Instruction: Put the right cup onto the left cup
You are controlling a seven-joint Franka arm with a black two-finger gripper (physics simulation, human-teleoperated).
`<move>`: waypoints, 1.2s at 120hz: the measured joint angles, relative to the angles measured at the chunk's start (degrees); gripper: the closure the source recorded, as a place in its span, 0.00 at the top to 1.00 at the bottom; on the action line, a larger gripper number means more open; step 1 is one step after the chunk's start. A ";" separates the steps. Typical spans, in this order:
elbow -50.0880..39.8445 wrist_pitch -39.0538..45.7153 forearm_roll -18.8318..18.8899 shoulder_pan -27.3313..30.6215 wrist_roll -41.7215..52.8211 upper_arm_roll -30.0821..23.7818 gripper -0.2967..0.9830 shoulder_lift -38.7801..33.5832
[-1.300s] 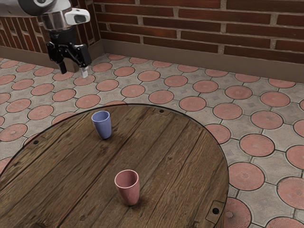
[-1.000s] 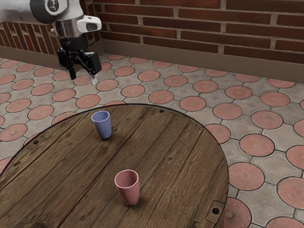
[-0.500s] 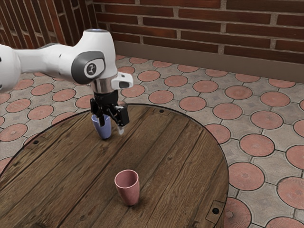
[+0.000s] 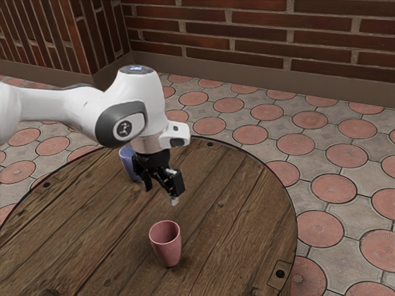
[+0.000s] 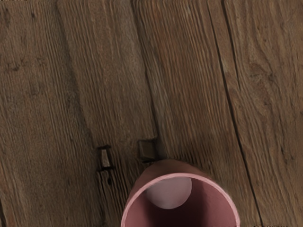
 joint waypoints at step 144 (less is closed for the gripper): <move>-5.22 6.08 -5.31 0.48 -11.63 -7.01 0.77 3.46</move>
